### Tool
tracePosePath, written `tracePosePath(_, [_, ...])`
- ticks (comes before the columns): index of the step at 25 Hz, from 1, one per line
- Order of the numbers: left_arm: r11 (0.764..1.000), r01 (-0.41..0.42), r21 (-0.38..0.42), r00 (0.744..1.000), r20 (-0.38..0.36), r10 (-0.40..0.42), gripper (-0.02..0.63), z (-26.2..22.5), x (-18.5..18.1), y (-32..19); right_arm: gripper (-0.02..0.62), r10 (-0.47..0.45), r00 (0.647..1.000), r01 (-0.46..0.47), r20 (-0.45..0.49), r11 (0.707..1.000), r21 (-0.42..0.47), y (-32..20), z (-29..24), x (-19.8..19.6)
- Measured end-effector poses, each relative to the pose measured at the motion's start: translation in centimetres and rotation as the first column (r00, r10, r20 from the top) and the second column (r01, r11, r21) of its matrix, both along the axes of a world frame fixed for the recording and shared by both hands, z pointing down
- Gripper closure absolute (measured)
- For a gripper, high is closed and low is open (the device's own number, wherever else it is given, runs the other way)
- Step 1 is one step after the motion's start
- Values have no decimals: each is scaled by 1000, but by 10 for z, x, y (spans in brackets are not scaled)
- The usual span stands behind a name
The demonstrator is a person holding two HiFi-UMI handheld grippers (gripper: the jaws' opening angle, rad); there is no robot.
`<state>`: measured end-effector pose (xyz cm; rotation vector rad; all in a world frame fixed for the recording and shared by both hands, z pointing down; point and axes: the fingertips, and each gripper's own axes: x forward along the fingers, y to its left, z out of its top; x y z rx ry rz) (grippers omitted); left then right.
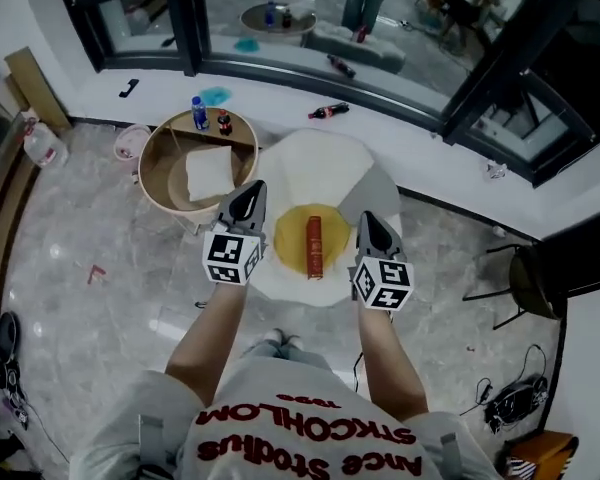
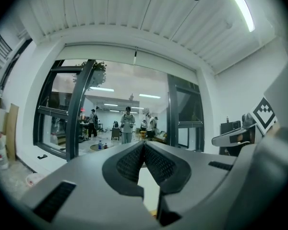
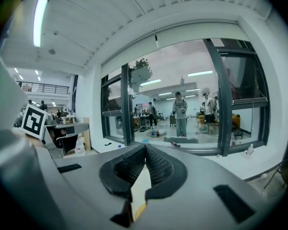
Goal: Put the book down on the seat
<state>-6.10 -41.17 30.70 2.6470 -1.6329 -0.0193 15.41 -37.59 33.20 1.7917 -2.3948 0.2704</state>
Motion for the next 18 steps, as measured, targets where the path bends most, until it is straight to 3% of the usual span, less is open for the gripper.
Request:
tracePosePath(6, [1000,4,10,1000,-16,-4,592,-29,-3,20,571,-25,1000,24,17,997,73,15,-39,-7])
tracePosePath(18, [1000,-14,26,1000,0,14,592,-43,8,53,571,-35,998,26,57,989,147,41,-70,4])
